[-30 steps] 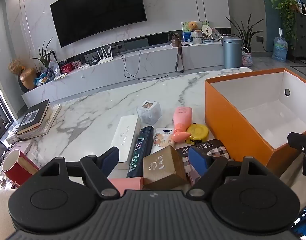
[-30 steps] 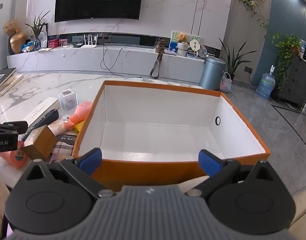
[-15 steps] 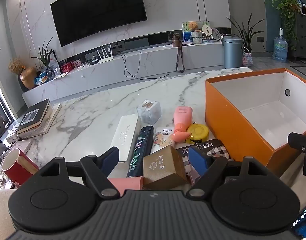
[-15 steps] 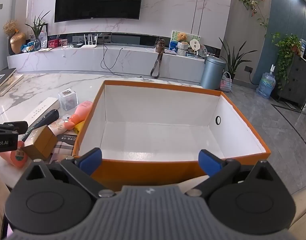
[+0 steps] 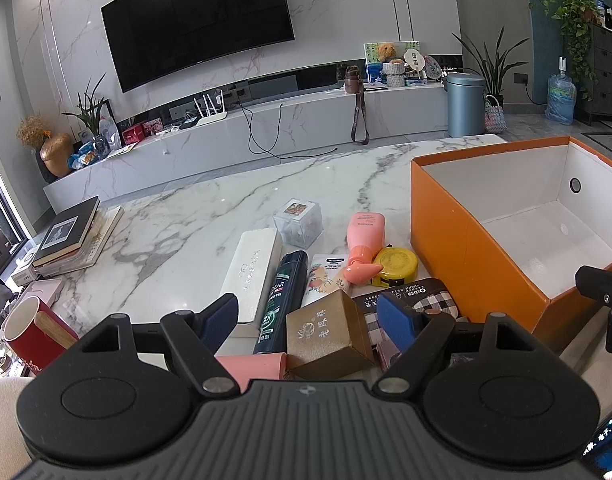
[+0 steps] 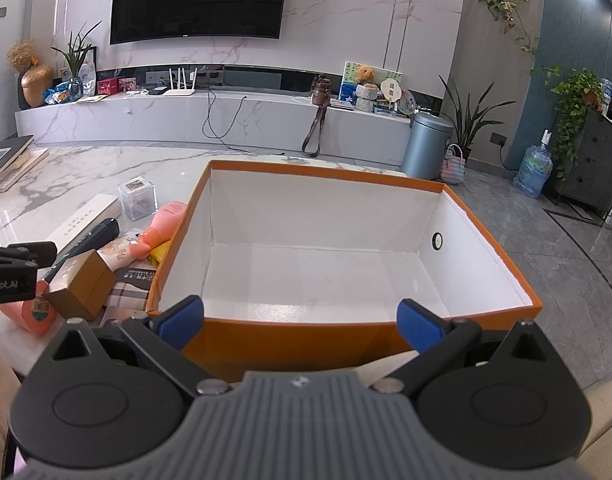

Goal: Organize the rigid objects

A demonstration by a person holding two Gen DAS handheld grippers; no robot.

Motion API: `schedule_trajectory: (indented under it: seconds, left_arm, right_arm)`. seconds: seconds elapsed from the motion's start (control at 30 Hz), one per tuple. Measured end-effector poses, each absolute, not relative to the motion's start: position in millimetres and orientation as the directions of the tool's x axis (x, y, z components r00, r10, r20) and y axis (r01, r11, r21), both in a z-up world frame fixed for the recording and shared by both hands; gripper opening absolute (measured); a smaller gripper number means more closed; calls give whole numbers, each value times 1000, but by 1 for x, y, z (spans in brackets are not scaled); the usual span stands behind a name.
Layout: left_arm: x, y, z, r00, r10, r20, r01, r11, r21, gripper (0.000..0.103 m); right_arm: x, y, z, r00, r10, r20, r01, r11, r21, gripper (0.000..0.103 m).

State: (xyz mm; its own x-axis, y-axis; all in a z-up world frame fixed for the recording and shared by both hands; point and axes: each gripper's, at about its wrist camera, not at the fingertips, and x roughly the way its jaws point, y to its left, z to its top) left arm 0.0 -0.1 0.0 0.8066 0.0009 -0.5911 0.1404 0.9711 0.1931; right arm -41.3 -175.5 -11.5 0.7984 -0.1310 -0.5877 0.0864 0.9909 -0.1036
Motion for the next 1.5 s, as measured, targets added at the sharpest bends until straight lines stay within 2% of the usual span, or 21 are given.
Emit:
schedule_trajectory:
  seconds: [1.17,1.27,1.33,1.5]
  left_arm:
    - [0,0,1,805,-5,-594,146,971,190,93]
    - [4,0,2,800,-13,-599,153,971,183,92]
    - [5,0,1,795,-20,-607,154,973,170,86]
    - [14,8,8,764,-40,-644,161,978,131,80]
  right_arm:
    - [-43,-173,-10,807,-123,-578,72,991,-111,101]
    - [-42,-172,-6,808,-96,-581,49,994,-96,101]
    - [-40,-171,-5,807,-53,-588,10,997,-77,101]
    - [-35,-168,1,809,118,-576,-112,993,45,101]
